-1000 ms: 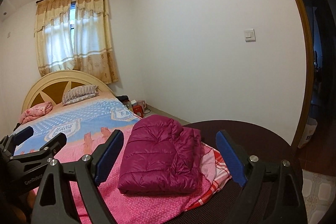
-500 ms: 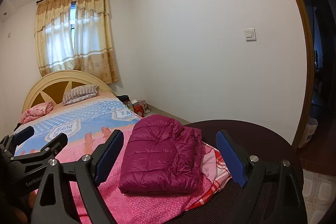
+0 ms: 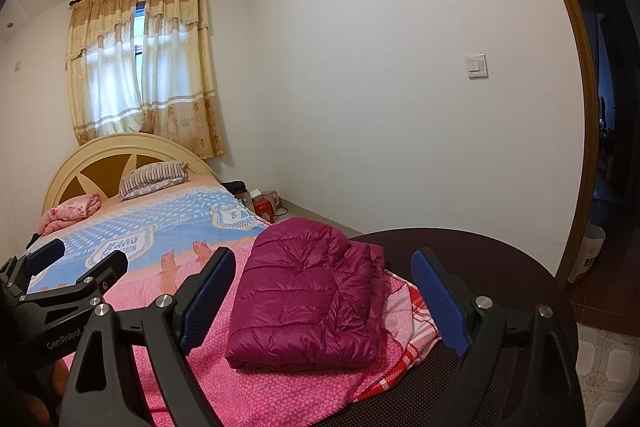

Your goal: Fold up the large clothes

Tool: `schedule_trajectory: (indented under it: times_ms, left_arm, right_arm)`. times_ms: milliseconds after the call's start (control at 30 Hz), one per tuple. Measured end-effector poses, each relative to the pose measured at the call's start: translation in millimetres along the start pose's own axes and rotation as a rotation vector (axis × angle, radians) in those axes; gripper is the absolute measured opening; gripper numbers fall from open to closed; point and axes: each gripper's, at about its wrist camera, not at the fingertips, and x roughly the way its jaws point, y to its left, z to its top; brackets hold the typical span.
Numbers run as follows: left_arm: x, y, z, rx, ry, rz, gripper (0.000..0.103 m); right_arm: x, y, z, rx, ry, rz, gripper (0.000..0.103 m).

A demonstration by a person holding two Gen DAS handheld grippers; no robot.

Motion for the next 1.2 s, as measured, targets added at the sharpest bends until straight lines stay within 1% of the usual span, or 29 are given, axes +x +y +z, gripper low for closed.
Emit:
schedule_trajectory:
  times_ms: [233,600,700,800,967,1100,1200]
  left_arm:
    - [4.5,-0.9,0.7,0.002,0.013,0.004,0.103]
    - [6.1,-2.9,0.3,0.0,0.01,0.006,0.103]
    - [6.7,-1.0,-0.3,0.004,0.009,0.021,0.103]
    - [8.4,0.1,-1.2,0.012,-0.002,0.051,0.103]
    - [13.0,6.4,-1.2,-0.011,0.024,0.029,0.103]
    - [13.5,9.5,-1.7,-0.013,0.028,0.045,0.103]
    - [13.6,10.8,-1.3,-0.013,0.037,0.031,0.103]
  right_arm:
    - [5.2,-1.8,-2.9,0.002,0.008,0.003,0.09]
    - [6.7,-2.1,-4.9,0.006,0.008,-0.001,0.09]
    - [7.1,-2.6,-4.4,0.006,0.008,-0.001,0.09]
    - [6.7,-2.1,-5.6,0.011,0.01,-0.003,0.09]
    - [5.9,-1.5,-8.6,0.02,0.017,-0.01,0.09]
    - [5.5,0.1,-9.5,0.018,0.019,-0.012,0.09]
    - [6.4,0.8,-9.3,0.015,0.021,-0.01,0.09]
